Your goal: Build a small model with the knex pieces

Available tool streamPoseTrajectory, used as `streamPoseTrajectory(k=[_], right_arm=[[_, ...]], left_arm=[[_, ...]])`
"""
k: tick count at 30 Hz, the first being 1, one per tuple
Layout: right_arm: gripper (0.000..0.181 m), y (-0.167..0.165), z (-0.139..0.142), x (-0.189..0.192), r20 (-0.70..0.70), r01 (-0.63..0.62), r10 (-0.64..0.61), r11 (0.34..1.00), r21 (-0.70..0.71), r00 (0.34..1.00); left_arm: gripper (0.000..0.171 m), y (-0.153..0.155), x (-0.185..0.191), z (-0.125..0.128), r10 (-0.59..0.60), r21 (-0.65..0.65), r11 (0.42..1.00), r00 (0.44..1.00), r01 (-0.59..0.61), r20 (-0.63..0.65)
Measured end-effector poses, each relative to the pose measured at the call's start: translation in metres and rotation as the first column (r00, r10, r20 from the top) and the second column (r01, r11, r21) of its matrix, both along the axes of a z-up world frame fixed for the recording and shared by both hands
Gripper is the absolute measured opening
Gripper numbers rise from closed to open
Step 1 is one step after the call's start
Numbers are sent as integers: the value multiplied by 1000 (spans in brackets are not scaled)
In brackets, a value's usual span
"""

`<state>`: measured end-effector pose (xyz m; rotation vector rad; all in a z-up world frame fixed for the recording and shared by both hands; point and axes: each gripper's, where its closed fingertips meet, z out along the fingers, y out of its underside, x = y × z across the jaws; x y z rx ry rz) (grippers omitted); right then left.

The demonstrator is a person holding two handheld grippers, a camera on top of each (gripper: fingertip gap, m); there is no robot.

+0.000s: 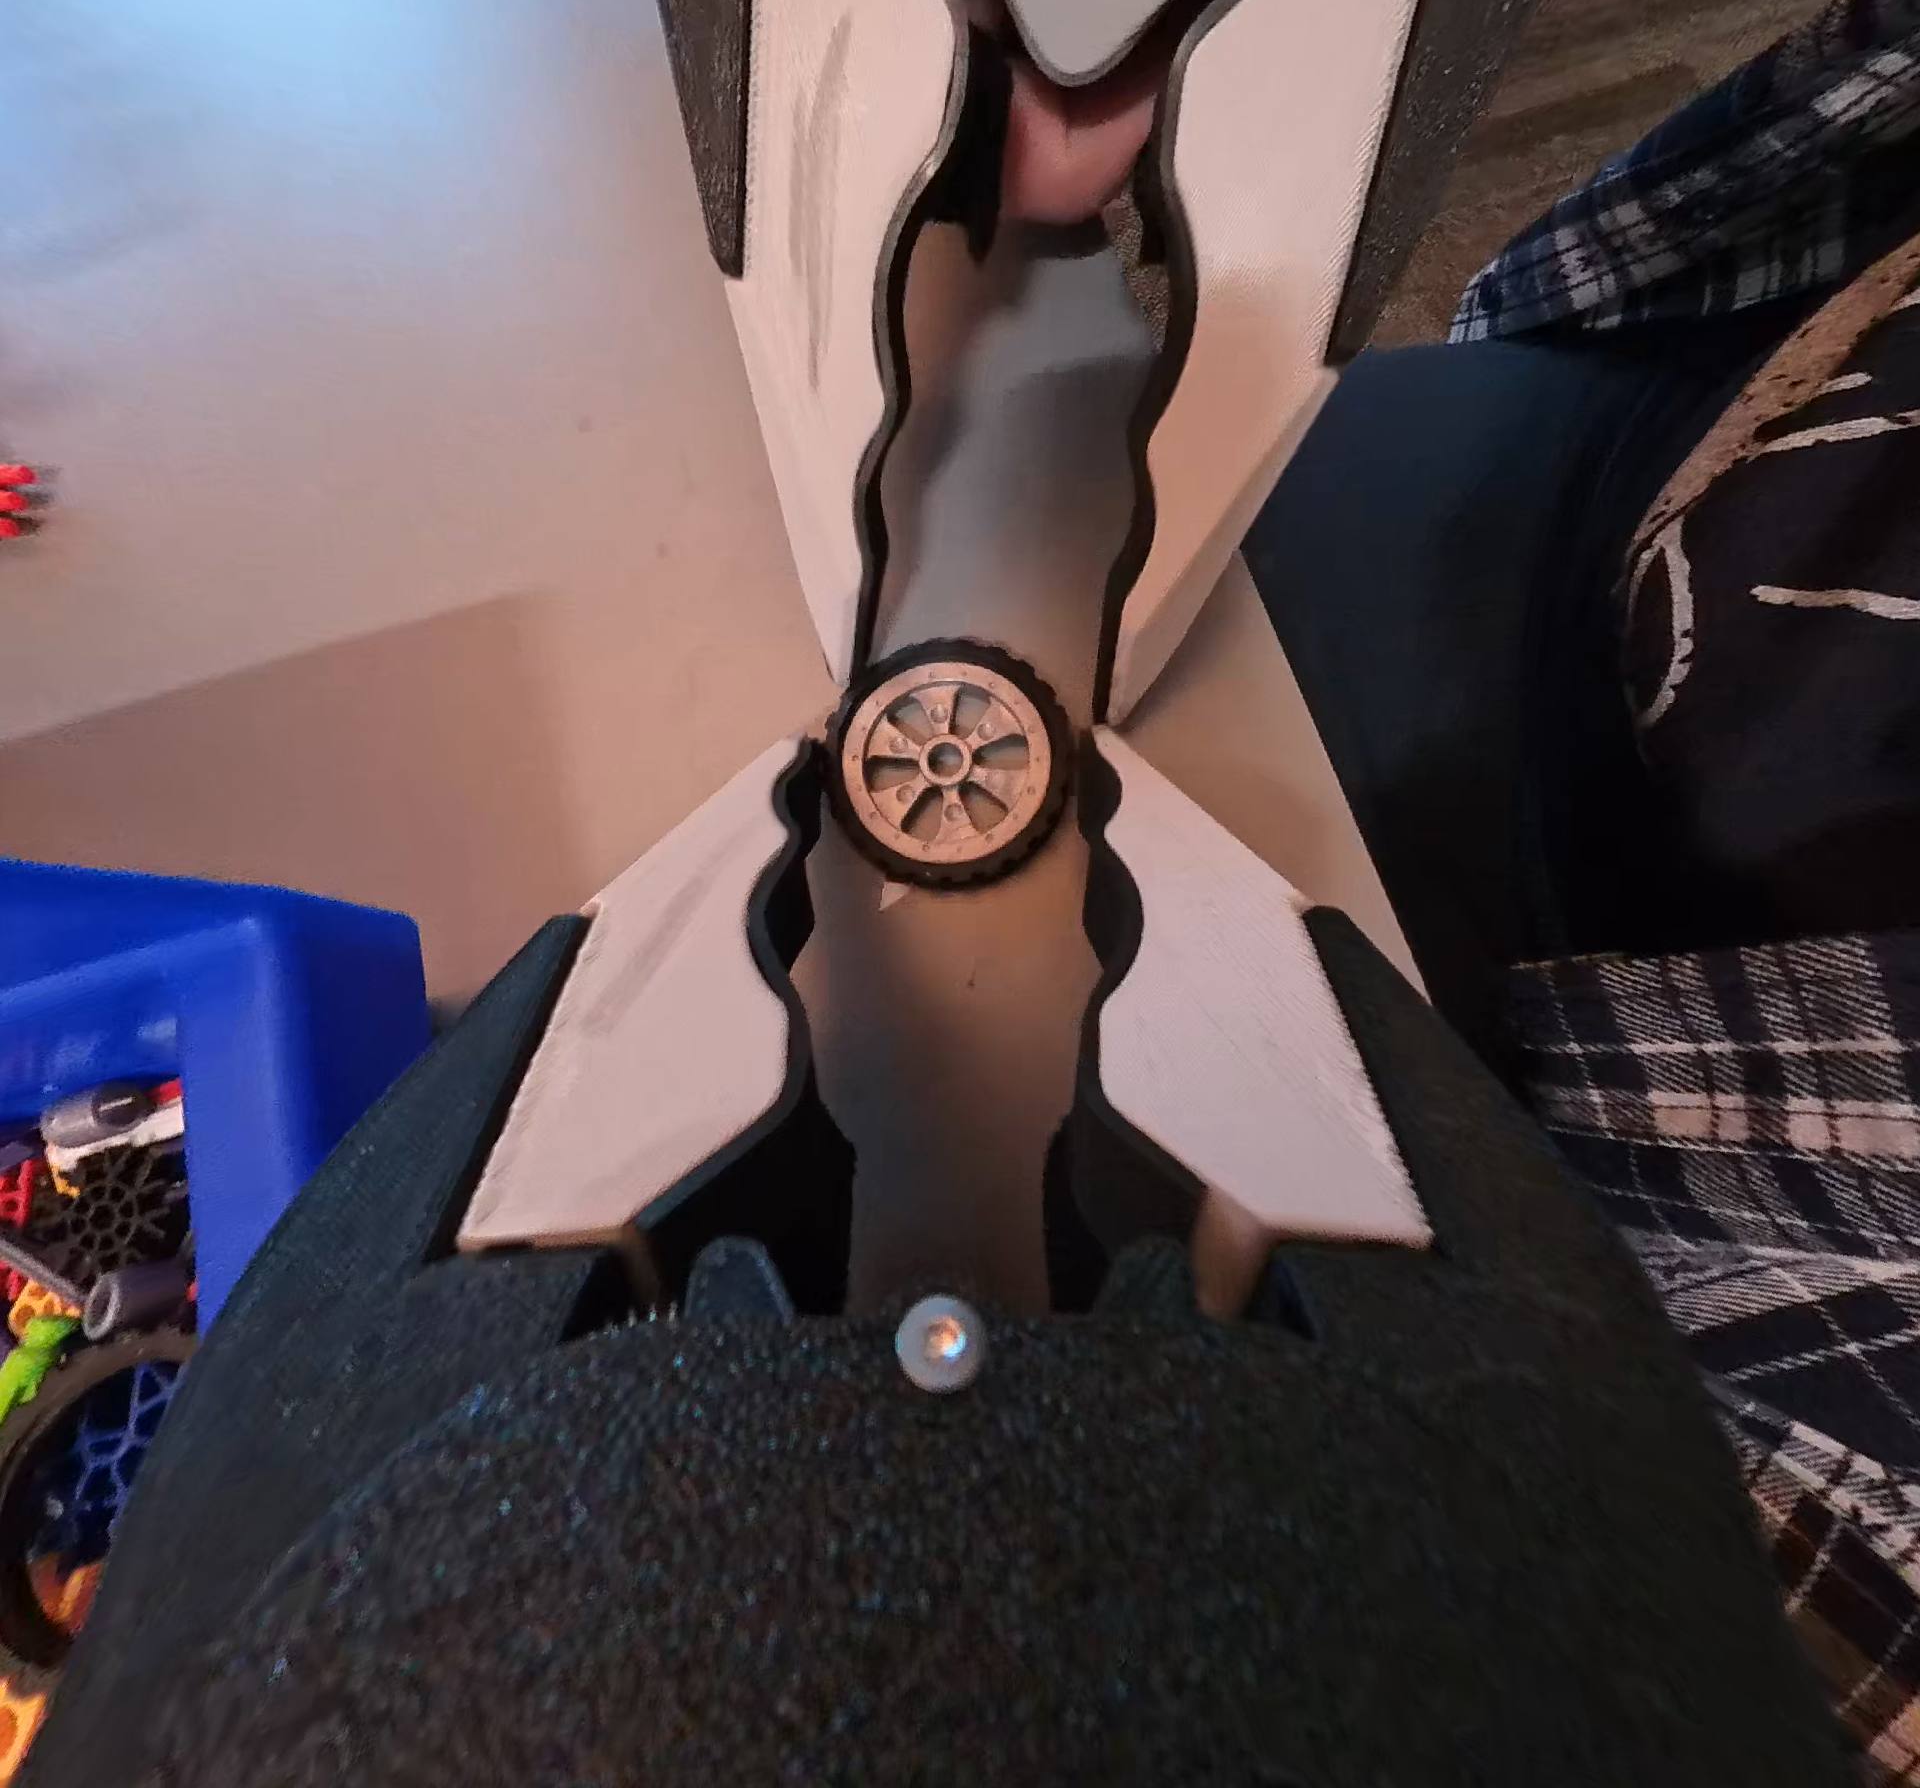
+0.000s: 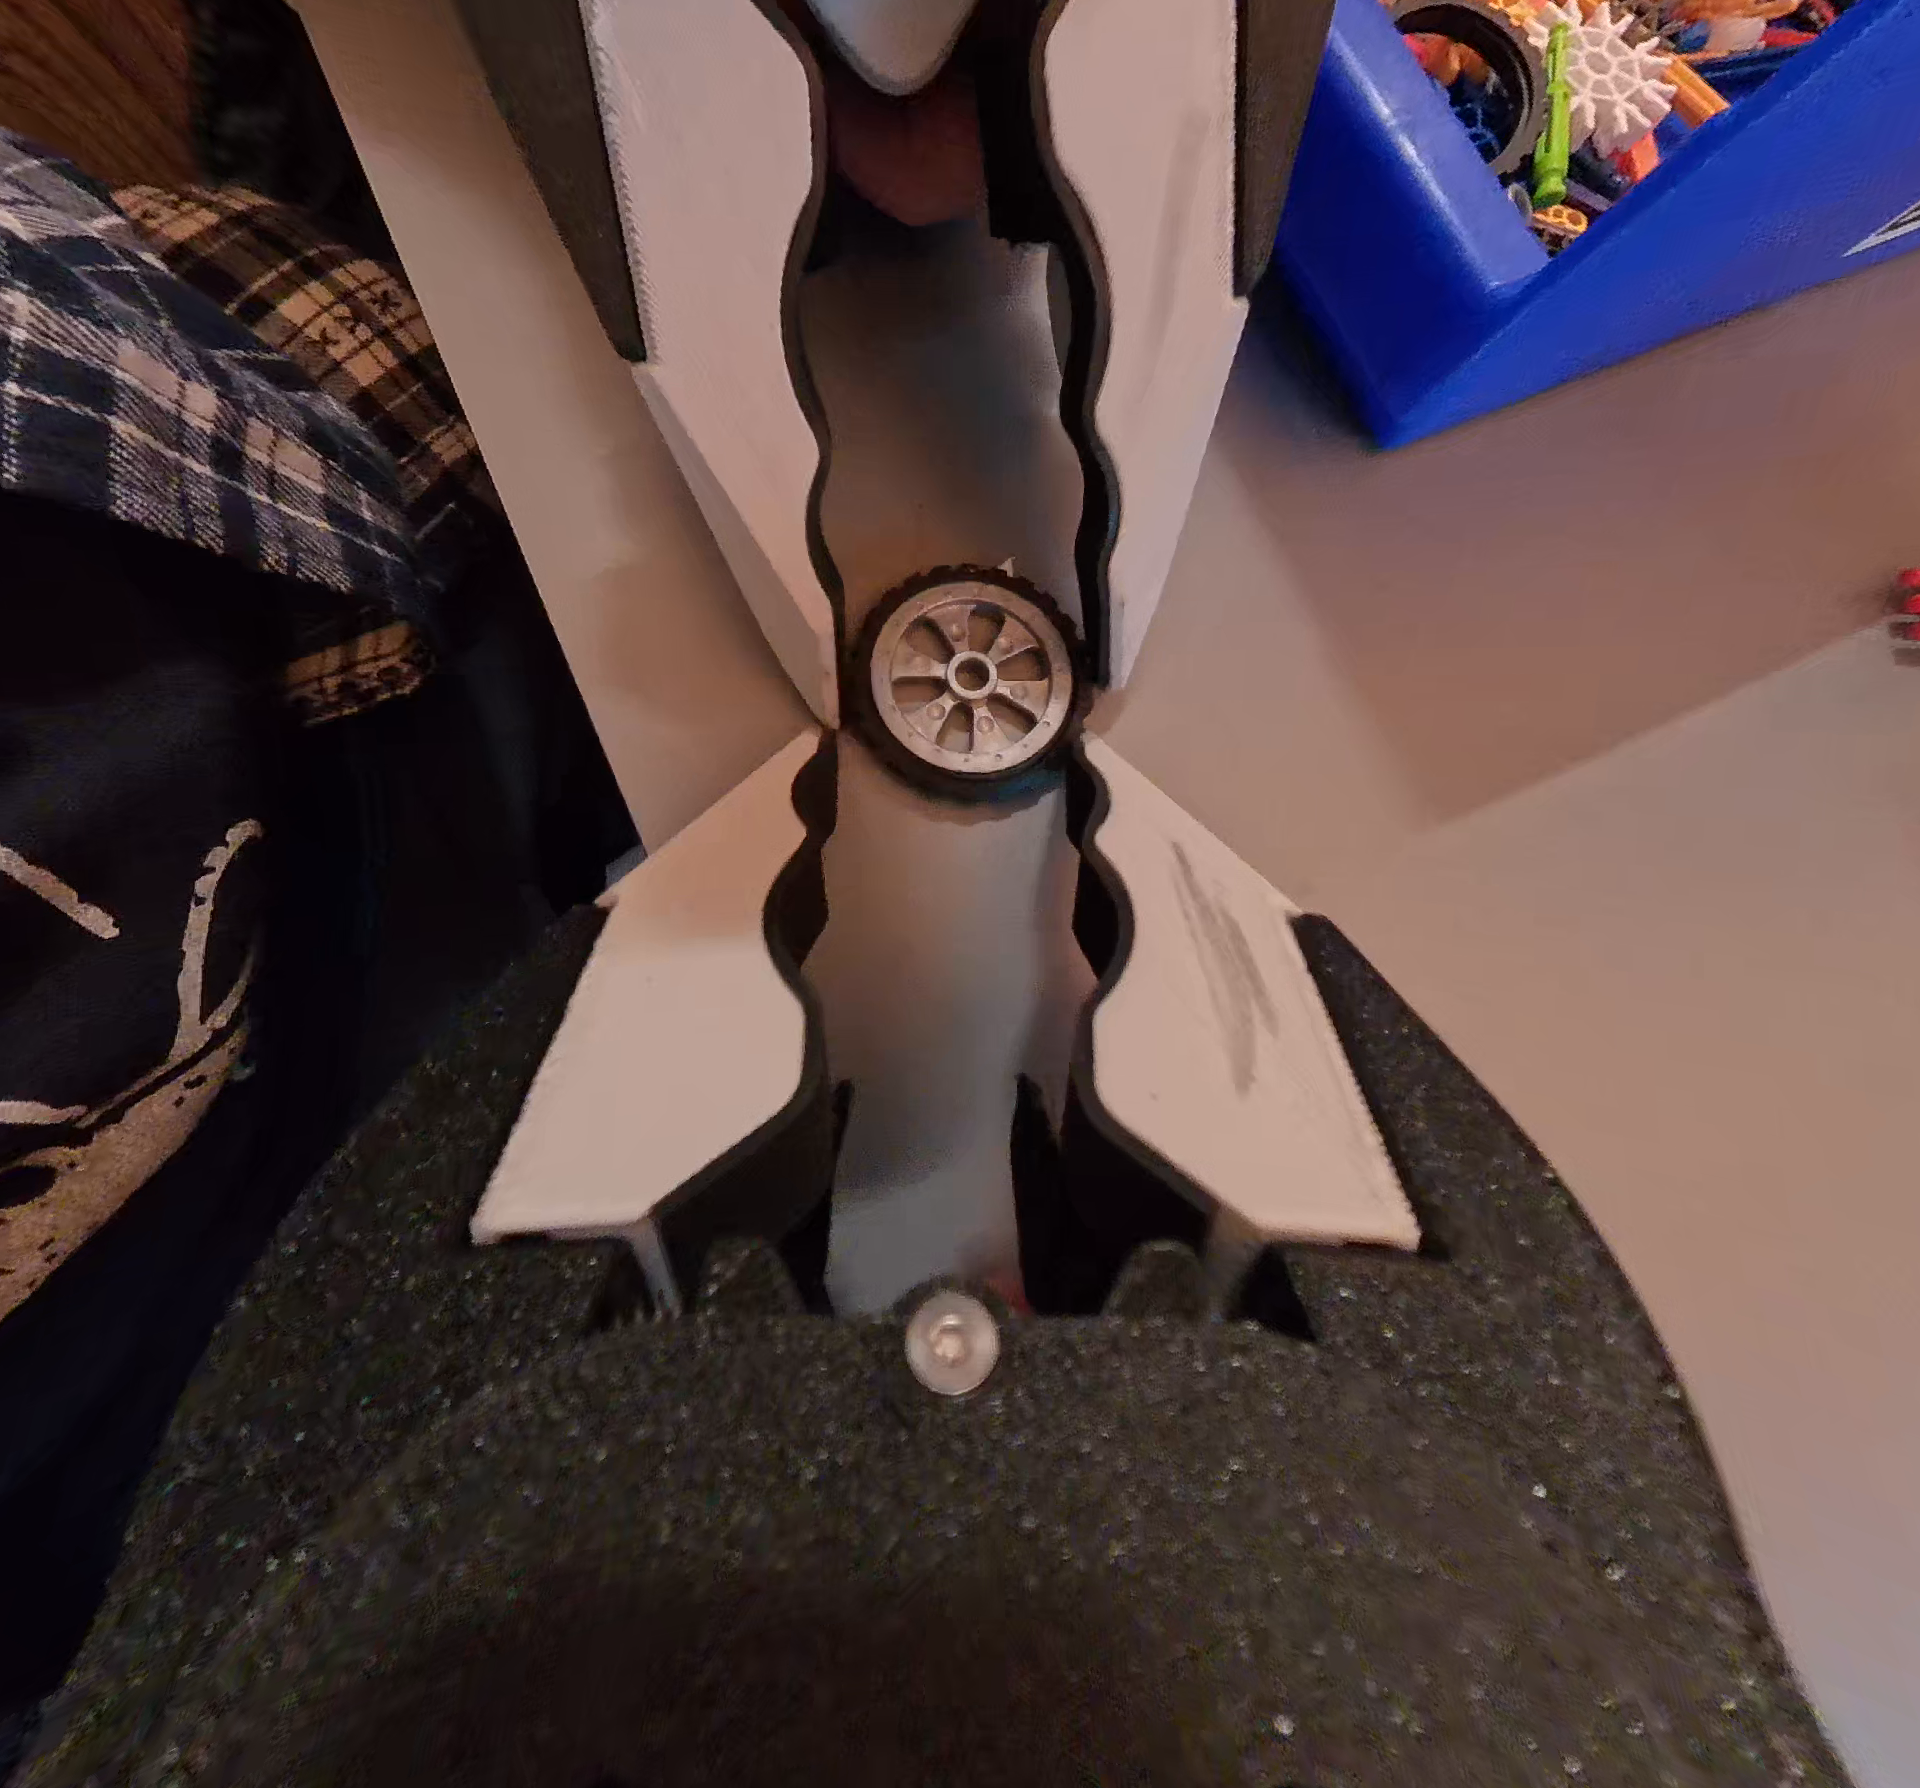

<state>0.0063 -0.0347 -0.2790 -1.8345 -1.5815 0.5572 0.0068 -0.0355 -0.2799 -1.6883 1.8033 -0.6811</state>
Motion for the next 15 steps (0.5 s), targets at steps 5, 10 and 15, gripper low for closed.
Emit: streamPoseTrajectory(k=[5, 10, 15], right_arm=[[35, 1, 1, -1, 0, -17, 17, 1000, 26, 1000], [36, 8, 1, 1, 7, -10, 10, 1000, 15, 1000], [52, 20, 1, 16, 31, 118, -118, 993, 13, 993]], left_arm=[[46, 0, 0, 0, -11, 1, 1000, 1000, 11, 0], [46, 7, 1, -1, 53, 10, 999, 999, -53, 0], [49, 27, 1, 0, 237, 38, 971, 972, -236, 1]])
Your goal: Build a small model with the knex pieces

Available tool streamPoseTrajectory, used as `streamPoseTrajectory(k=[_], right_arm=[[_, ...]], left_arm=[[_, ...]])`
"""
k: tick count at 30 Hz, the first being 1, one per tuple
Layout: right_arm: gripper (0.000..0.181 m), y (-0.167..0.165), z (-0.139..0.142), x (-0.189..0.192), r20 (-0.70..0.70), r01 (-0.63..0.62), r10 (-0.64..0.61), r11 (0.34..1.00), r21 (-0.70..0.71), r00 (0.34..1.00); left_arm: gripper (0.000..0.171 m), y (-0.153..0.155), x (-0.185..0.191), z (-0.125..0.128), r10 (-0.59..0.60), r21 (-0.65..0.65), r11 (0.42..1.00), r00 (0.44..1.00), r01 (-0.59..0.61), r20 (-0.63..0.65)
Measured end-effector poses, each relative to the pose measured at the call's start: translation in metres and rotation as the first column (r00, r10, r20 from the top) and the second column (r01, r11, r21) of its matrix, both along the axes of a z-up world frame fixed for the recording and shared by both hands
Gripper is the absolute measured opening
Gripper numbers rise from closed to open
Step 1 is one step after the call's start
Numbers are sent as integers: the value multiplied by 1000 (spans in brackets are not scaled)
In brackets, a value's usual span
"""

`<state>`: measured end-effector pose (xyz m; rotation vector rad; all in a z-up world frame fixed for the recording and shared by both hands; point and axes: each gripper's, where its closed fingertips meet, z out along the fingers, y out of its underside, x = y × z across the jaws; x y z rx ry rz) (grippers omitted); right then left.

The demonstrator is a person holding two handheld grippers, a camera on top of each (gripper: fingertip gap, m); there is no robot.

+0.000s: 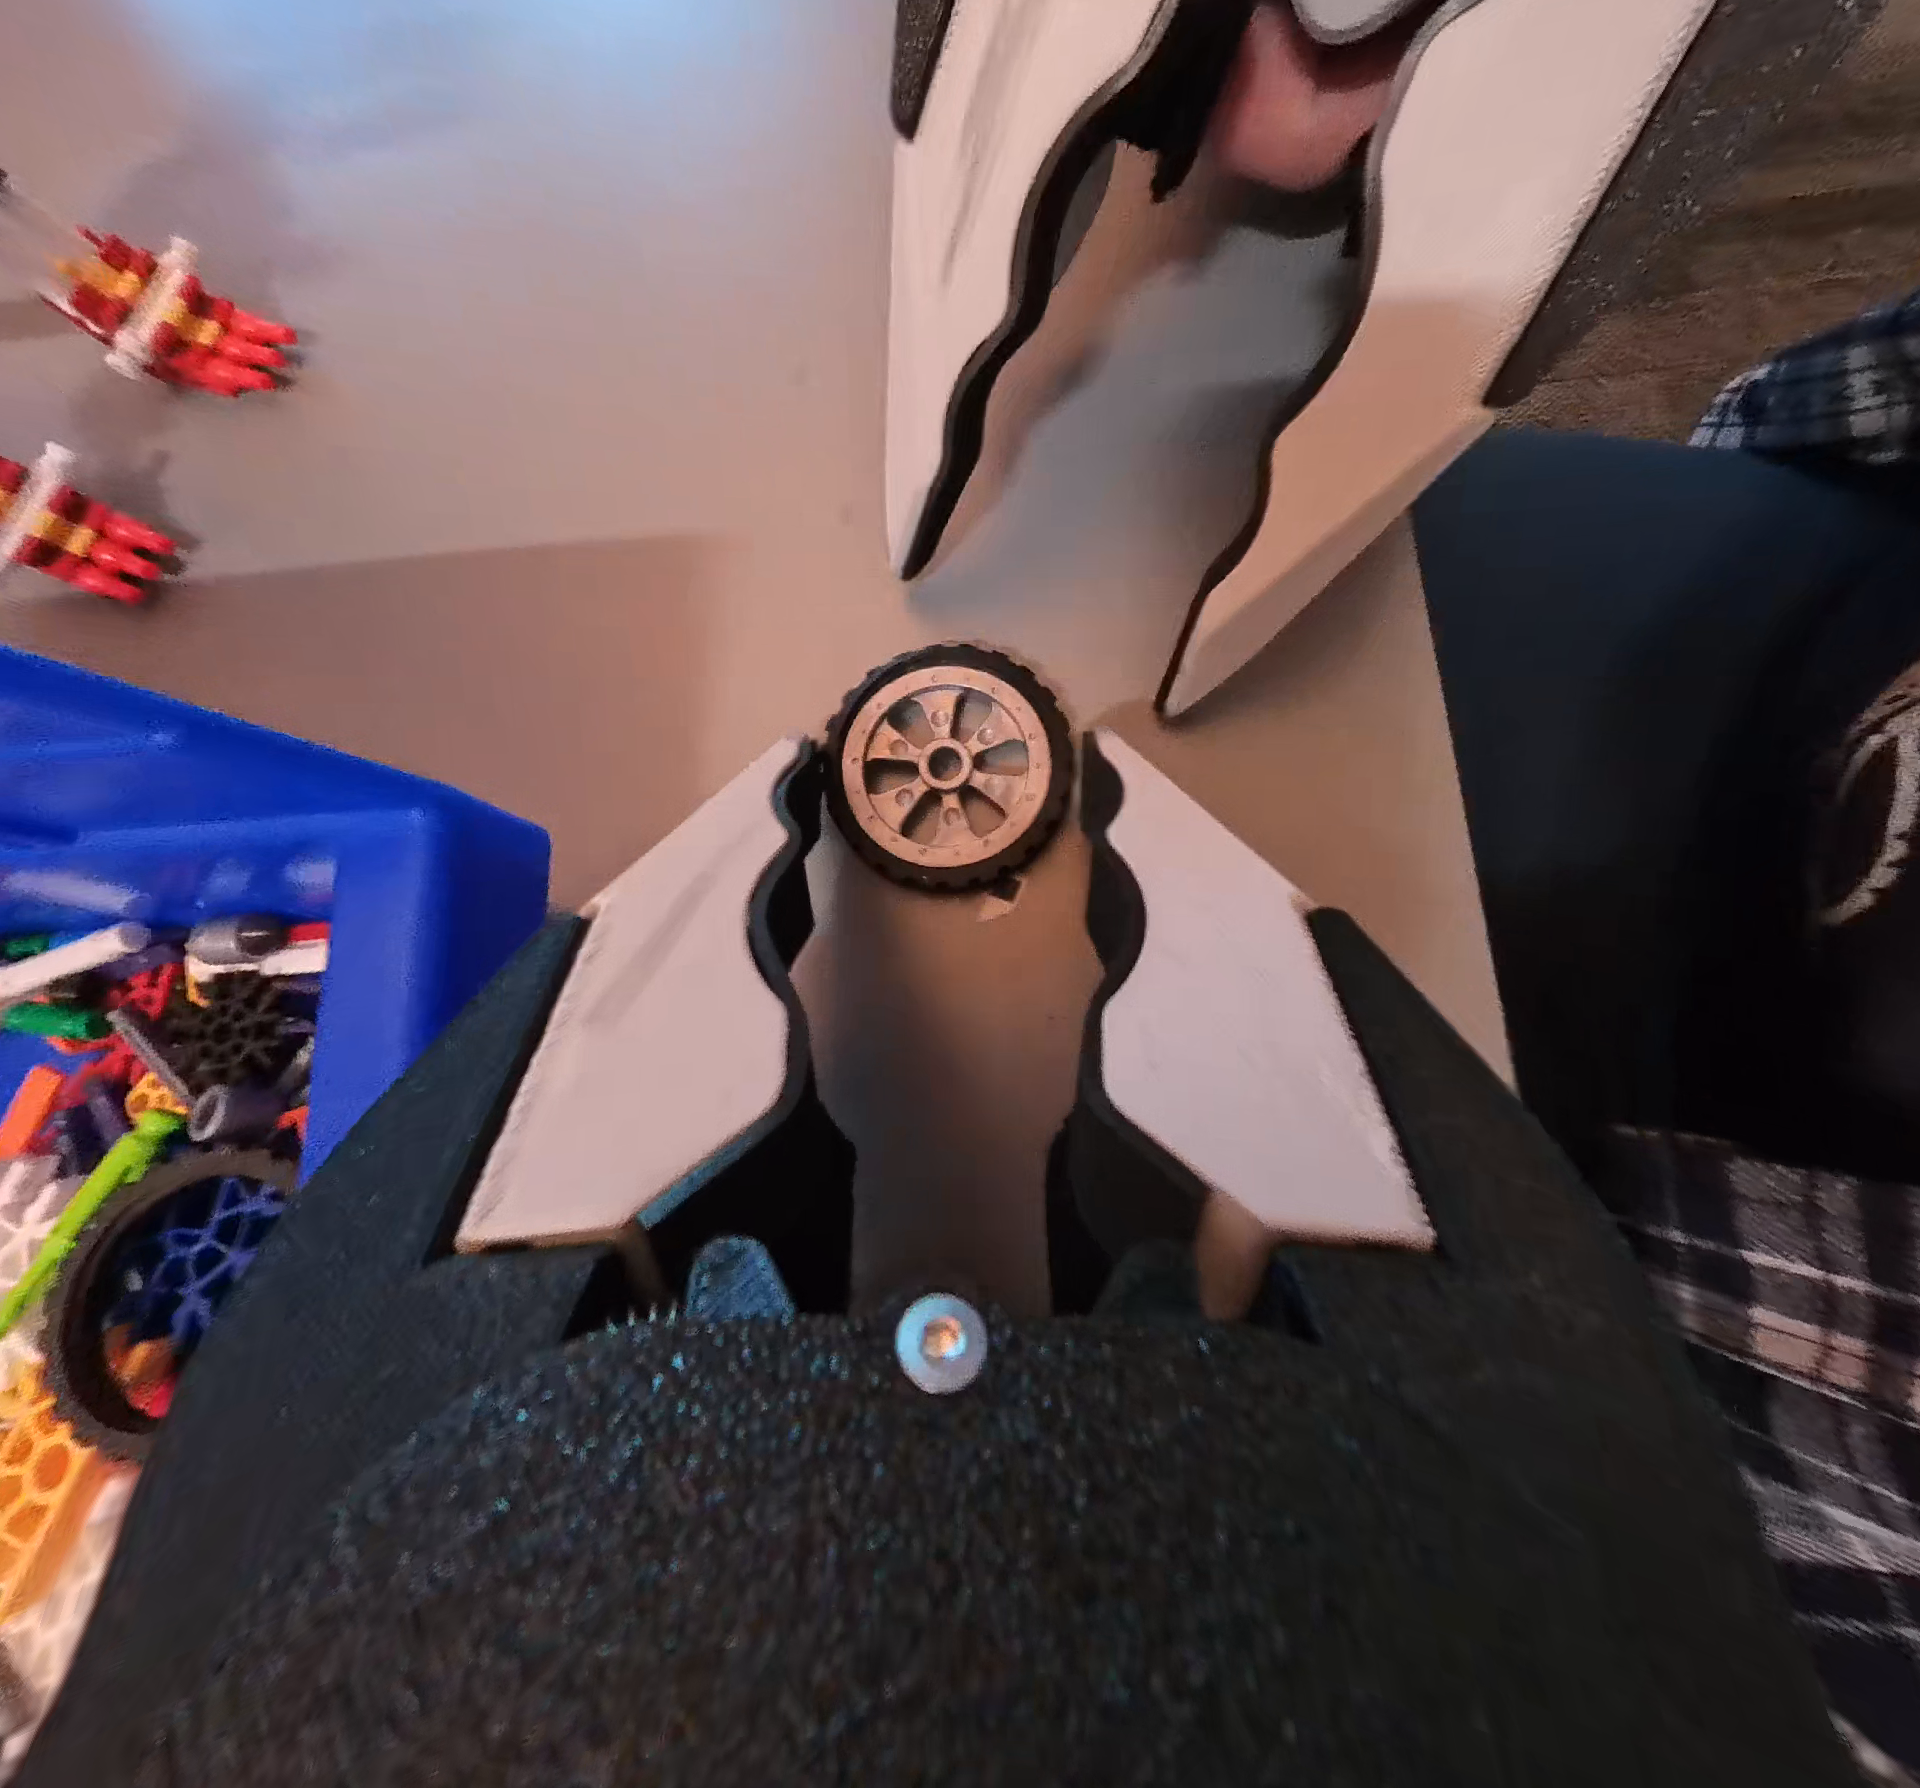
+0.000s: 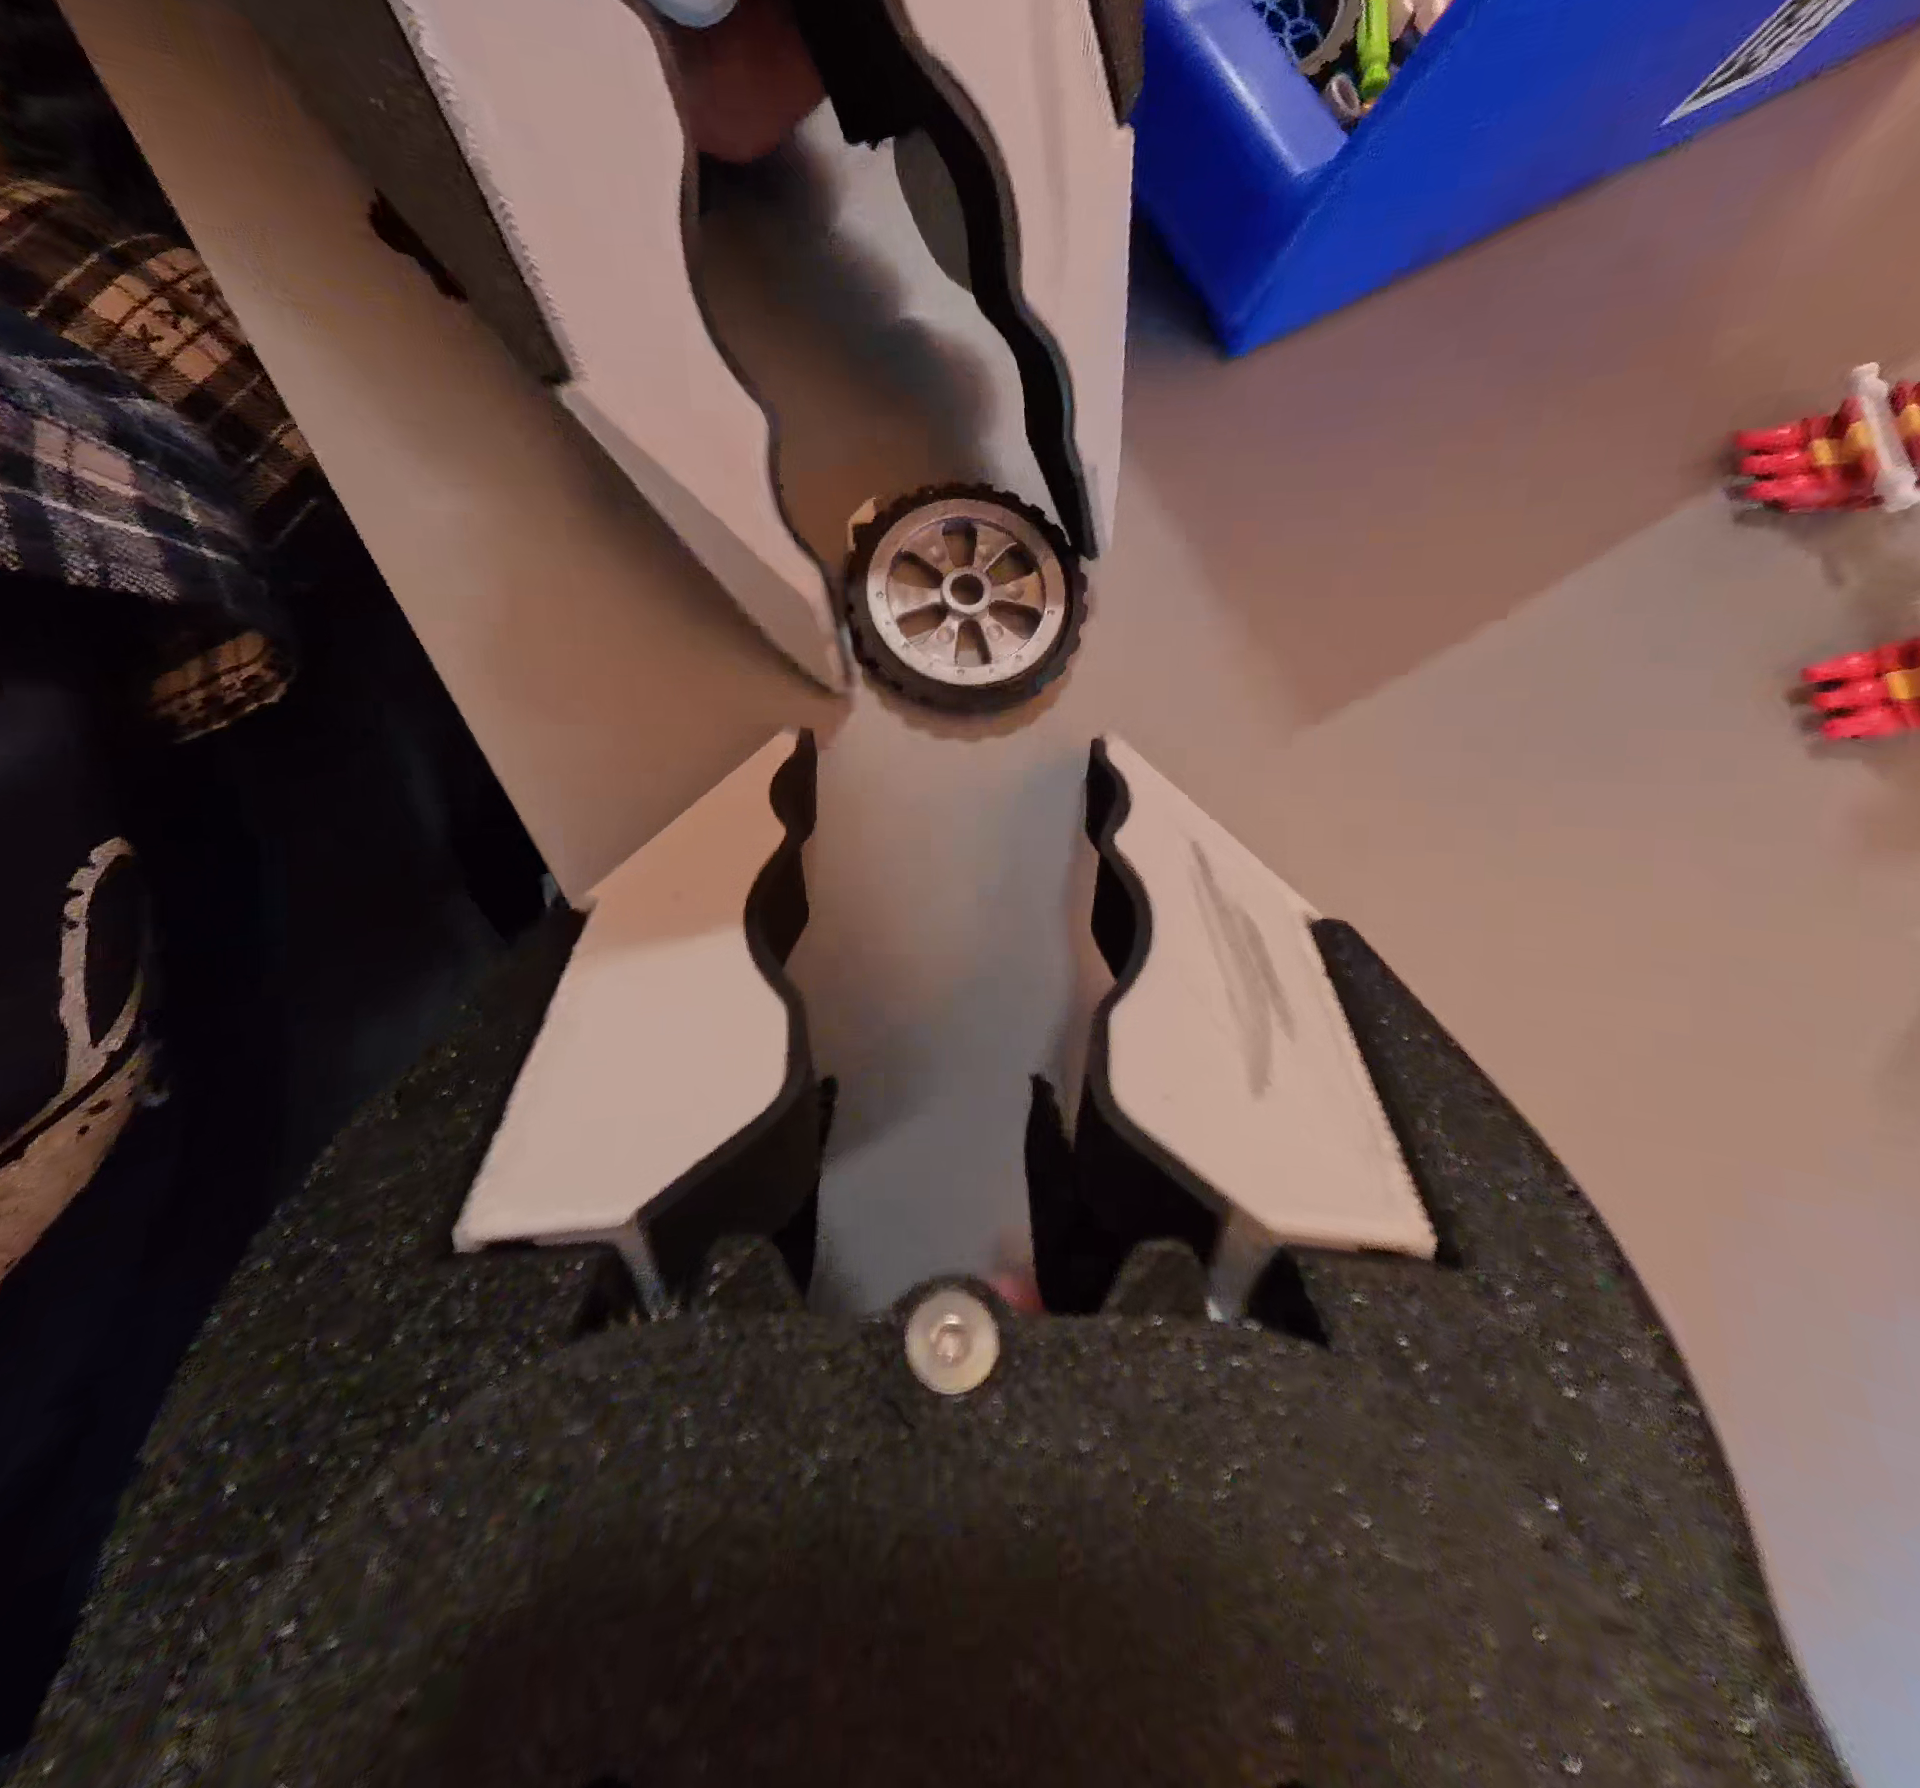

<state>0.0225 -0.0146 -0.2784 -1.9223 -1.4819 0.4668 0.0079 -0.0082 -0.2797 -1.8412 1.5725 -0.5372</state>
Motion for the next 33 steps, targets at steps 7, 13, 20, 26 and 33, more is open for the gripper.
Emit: streamPoseTrajectory(k=[7, 13, 20, 26, 33], right_arm=[[43, -5, 0, 1, 5, 58, -58, 998, 4, 998], [25, -1, -1, -3, -26, 92, -93, 996, -16, 995], [33, 3, -1, 5, 1, 66, -66, 998, -19, 998], [41, -1, -1, -5, -25, 50, -51, 998, -43, 998], [42, -2, -1, -5, -48, 14, -17, 998, -58, 999]], left_arm=[[53, -5, -15, 2, -23, -75, 997, 1000, 22, -6], [57, -15, -12, -1, -16, -70, 997, 999, 12, -46], [52, -18, -13, 6, -17, -88, 996, 1000, 17, -4], [43, -11, -11, -1, -31, -75, 997, 999, 29, -24], [29, -12, -11, -1, -52, -50, 997, 998, 51, -34]])
